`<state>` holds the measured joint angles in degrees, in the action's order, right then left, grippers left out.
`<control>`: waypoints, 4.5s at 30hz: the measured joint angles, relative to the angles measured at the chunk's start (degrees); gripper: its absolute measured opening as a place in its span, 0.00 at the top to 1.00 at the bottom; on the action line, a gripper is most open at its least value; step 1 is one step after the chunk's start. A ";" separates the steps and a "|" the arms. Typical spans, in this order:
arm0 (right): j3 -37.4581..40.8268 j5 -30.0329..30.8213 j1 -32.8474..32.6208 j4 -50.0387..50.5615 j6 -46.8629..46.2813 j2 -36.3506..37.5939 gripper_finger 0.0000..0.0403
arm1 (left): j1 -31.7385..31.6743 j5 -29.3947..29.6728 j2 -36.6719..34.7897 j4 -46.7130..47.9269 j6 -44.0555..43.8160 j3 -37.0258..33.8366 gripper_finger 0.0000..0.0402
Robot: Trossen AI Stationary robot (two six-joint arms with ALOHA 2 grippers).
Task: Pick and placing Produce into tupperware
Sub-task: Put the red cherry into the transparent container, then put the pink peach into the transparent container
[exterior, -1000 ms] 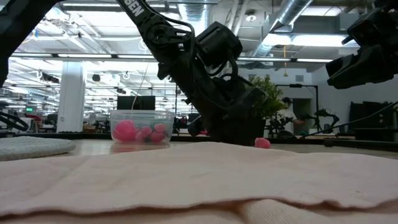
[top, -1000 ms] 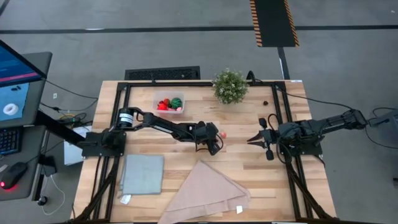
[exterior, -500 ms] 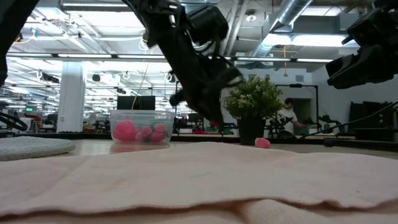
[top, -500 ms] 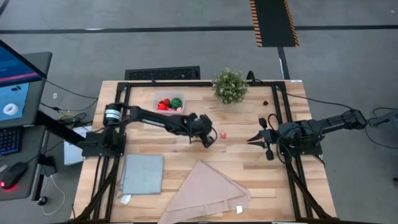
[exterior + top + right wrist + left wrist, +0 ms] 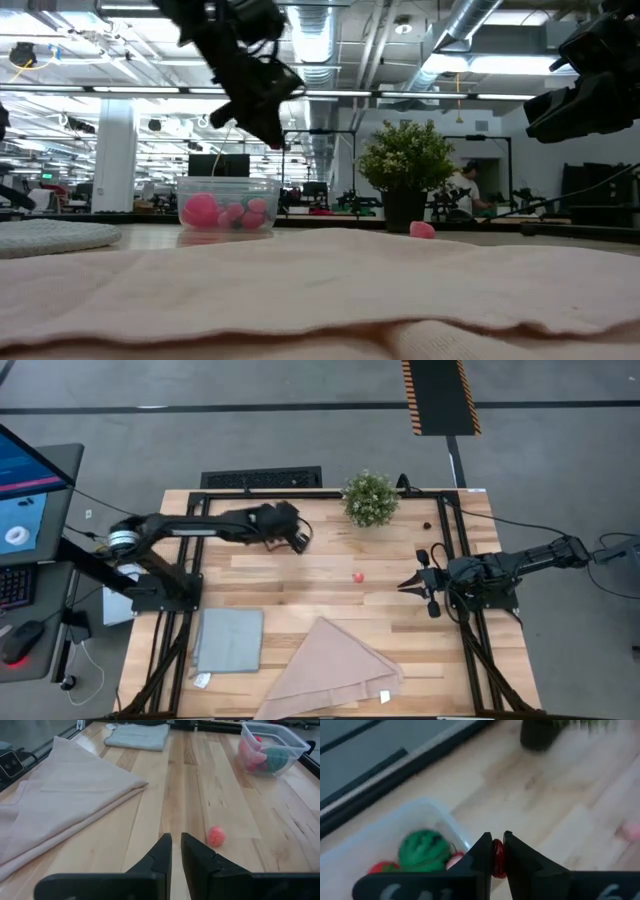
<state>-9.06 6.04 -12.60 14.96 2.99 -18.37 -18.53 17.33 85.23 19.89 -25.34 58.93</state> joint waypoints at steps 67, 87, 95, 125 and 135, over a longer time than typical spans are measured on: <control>-0.02 1.56 0.37 -12.33 21.18 0.07 0.84 | 26.83 -3.18 -41.36 -61.41 20.16 -47.19 0.54; -3.50 -1.27 0.28 -35.78 -19.91 -2.70 0.84 | 26.83 -3.08 -41.36 -60.79 19.96 -47.19 0.54; -14.65 4.35 5.52 -22.35 -23.86 -16.54 0.84 | 26.81 -0.79 -41.36 -60.61 20.00 -47.19 0.54; -39.89 -2.11 17.54 11.30 -20.97 -69.26 0.19 | 26.81 -0.43 -41.34 -59.94 18.49 -47.19 0.54; -39.89 -1.93 16.62 8.25 -20.47 -76.71 0.22 | 26.81 -0.43 -41.34 -59.55 18.25 -47.19 0.54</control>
<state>-48.95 4.11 4.01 23.21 -17.48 -95.08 8.27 16.91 43.90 -39.66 -7.09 11.75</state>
